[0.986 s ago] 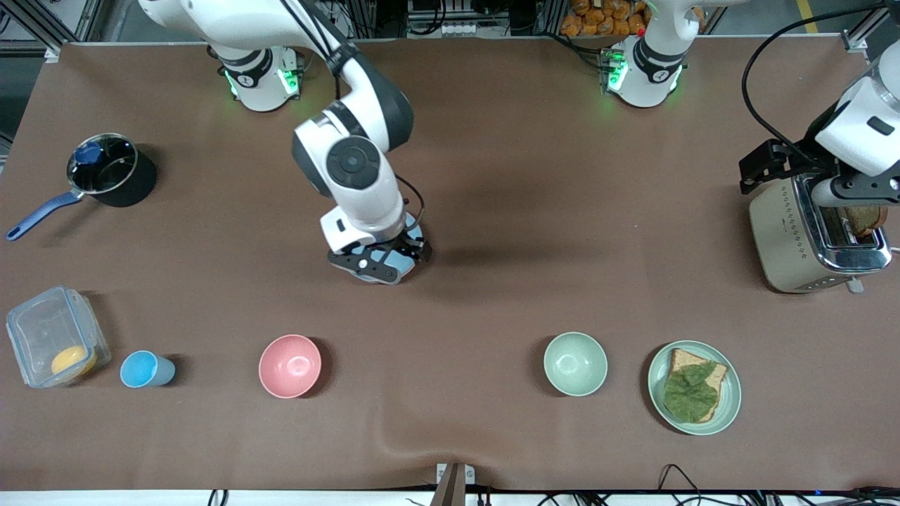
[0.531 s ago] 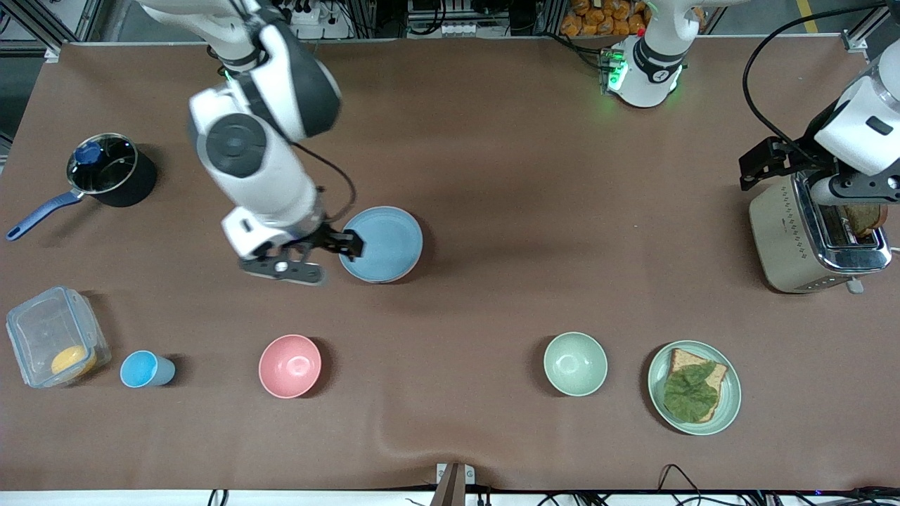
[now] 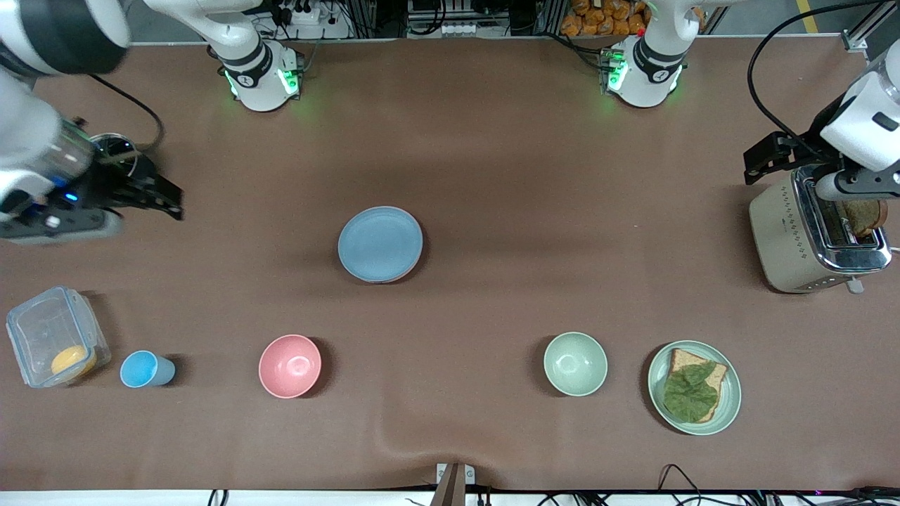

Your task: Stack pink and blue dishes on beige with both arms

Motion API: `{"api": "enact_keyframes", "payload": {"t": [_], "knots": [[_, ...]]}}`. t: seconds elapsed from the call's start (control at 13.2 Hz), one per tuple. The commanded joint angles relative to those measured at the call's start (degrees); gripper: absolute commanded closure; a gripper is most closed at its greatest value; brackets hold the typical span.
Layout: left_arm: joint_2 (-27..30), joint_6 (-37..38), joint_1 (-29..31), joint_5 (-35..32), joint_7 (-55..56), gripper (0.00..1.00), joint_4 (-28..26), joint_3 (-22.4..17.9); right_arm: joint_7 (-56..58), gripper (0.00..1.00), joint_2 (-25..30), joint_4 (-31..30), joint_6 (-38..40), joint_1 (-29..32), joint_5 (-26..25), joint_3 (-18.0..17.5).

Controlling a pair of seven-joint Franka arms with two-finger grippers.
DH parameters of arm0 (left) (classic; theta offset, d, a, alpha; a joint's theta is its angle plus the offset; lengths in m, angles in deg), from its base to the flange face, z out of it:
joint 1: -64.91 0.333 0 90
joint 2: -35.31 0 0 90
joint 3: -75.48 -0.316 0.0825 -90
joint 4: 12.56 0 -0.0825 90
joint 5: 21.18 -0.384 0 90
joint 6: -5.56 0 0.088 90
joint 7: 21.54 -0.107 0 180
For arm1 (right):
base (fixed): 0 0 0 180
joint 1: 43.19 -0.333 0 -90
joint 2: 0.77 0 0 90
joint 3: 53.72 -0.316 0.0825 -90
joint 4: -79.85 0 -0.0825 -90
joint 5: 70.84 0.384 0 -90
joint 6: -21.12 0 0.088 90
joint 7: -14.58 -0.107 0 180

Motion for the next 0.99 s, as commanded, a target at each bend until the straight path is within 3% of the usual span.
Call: {"api": "enact_keyframes", "payload": {"t": [0.0, 0.91], "knots": [[1.5, 0.6, 0.3, 1.1, 0.3, 0.00, -0.9, -0.1, 4.3, 0.00, 3.5, -4.5, 2.1, 5.1, 0.2, -1.7], [1.9, 0.6, 0.9, 1.1, -0.2, 0.00, -0.6, -0.1, 4.0, 0.00, 2.8, -3.4, 3.0, 3.1, 0.1, -1.2]]}}
